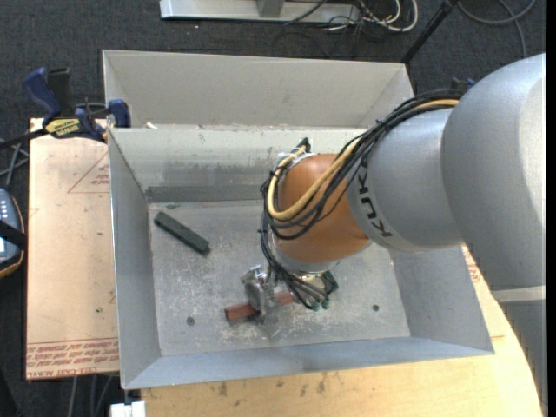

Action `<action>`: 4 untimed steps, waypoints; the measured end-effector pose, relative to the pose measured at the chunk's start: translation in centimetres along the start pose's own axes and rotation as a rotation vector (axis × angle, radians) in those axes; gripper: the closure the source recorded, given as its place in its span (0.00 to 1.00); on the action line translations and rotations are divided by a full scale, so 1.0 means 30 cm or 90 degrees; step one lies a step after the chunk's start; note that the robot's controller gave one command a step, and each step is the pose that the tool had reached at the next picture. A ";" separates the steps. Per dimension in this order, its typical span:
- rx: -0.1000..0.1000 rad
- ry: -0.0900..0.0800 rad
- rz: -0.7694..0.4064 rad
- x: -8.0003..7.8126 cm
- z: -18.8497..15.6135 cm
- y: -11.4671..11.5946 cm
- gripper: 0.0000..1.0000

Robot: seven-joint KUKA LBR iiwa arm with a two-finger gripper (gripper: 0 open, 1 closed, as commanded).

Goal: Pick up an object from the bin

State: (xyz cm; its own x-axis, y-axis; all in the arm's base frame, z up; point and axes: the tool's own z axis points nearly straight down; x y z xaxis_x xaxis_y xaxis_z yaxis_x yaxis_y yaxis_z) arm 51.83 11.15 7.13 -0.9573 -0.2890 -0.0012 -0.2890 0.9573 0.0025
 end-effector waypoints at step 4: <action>0.000 0.002 -0.076 0.002 -0.338 0.152 0.00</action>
Offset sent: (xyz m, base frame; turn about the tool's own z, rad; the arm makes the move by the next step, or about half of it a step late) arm -0.0096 -0.0017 0.1684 0.0029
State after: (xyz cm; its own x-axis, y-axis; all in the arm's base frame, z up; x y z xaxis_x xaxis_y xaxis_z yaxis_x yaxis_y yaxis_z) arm 50.46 15.48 17.28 -0.9163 -0.4005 0.0017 -0.4005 0.9163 0.0020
